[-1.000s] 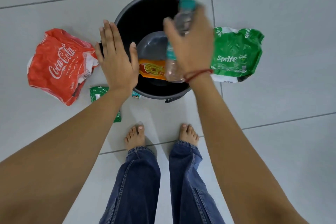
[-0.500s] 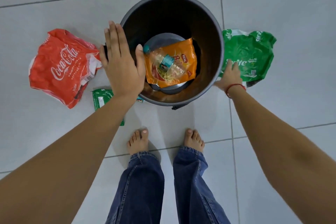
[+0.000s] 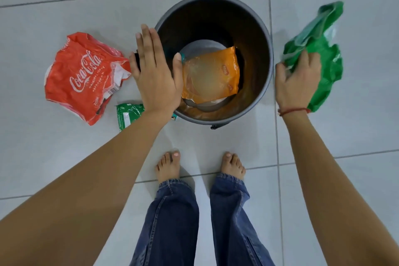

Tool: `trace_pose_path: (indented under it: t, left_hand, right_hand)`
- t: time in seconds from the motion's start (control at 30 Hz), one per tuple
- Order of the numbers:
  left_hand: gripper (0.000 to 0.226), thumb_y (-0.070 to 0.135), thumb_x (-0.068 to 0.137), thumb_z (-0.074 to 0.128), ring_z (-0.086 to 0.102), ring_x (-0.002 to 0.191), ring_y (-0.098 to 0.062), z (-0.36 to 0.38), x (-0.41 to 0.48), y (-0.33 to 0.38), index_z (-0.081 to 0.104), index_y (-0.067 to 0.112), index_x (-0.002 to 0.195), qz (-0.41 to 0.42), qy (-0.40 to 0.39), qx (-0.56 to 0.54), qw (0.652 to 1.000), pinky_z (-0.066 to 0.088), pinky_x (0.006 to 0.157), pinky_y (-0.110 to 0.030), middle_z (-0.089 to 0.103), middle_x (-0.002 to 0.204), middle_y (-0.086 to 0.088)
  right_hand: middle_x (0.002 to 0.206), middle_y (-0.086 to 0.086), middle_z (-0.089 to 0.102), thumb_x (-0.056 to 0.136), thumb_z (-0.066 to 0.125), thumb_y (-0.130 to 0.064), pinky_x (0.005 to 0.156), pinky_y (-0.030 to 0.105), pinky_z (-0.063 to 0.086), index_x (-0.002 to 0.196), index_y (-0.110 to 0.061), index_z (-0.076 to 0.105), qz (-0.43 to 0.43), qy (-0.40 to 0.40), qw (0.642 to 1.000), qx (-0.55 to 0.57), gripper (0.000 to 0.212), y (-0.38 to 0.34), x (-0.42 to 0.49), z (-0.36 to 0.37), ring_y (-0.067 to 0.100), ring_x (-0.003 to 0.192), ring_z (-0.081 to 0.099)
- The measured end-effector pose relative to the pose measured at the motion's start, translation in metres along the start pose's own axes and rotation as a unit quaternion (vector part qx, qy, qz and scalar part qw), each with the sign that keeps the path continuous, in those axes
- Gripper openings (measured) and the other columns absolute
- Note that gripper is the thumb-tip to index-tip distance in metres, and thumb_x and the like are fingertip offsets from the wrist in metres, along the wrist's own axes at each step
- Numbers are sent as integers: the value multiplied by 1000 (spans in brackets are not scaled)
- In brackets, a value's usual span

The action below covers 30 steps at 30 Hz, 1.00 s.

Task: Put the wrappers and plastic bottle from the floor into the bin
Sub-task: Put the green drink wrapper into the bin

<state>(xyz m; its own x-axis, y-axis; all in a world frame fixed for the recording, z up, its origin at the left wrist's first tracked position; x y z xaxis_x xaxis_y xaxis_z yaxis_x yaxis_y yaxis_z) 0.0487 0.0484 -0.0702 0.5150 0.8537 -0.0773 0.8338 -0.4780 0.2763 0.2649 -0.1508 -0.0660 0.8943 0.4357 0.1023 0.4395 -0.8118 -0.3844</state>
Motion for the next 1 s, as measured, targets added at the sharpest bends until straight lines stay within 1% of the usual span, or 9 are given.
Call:
trace_pose_path:
  t: [0.1,0.23,0.33,0.4,0.47,0.6,0.73,0.9,1.0]
  left_hand:
    - [59,40,99,22,13,147,-25,-4,-1,0,18,9,149,5,-15,-48,999,7,118,-40,18,158,-11]
    - [50,32,101,21,14,147,-21,-15,6,-7,26,11,147,-26,-42,-201,978,5,119,-39,25,157,-8]
    - [51,33,101,19,17,146,-20,-22,11,-15,31,11,145,-34,-63,-286,956,13,121,-44,31,154,-8]
    - [52,35,101,20,16,146,-19,-22,11,-17,28,10,146,-14,-81,-284,955,13,121,-44,28,155,-9]
    - [55,37,100,20,12,147,-20,-19,9,-15,21,10,148,8,-93,-250,964,7,121,-42,22,158,-9]
    - [63,43,98,19,6,148,-24,-8,2,-9,12,8,149,41,-71,-112,990,5,118,-42,10,160,-11]
    - [69,48,95,18,7,148,-24,0,-4,-10,12,7,150,57,-47,-26,997,9,118,-45,10,160,-12]
    - [65,45,96,20,5,148,-24,-7,-3,-11,12,7,149,70,-59,-91,992,4,118,-43,9,160,-12]
    - [59,38,100,26,11,147,-25,-19,-10,-38,16,7,149,-11,-3,-165,986,7,118,-39,15,159,-13]
  right_hand:
    - [85,23,54,78,54,-26,67,36,33,93,5,63,-87,24,993,75,35,-57,-13,-50,30,80,49]
    - [89,16,55,77,54,-37,67,30,18,94,-4,68,-148,-95,984,25,40,-121,-47,-42,28,85,45]
    - [126,21,53,73,53,-35,96,49,32,95,-13,72,-169,-196,966,-27,37,-148,-66,-1,38,116,45]
    - [154,20,21,80,54,-34,111,62,7,105,-19,70,-172,-296,939,-37,33,-160,-77,37,38,141,16]
    - [159,15,-5,88,49,-41,111,63,-6,122,-26,60,-167,-378,909,-46,38,-162,-87,77,33,145,-8]
    - [156,15,-20,90,36,-64,110,66,-6,149,-33,13,-111,-497,854,-104,70,-132,-98,140,34,143,-17]
    - [154,16,-26,87,39,-67,111,66,1,149,-32,-6,-113,-499,841,-177,85,-116,-96,165,37,142,-18]
    - [155,16,-23,86,50,-62,113,63,8,150,-27,-2,-127,-512,828,-188,90,-123,-90,144,37,143,-13]
    - [158,18,-6,86,57,-56,116,56,15,150,-17,9,-158,-437,876,-127,89,-136,-73,101,34,145,0]
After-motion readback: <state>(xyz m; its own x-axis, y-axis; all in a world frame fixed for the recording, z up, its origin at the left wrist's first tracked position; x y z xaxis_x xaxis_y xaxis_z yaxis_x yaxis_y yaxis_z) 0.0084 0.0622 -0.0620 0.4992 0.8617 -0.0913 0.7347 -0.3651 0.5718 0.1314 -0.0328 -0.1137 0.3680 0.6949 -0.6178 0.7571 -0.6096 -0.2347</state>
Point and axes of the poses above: each hand's wrist, its own x-axis towards the middle knuckle, its own z-axis out of the palm, y = z × x, the point moved 7 cm from there along x, towards the middle knuckle
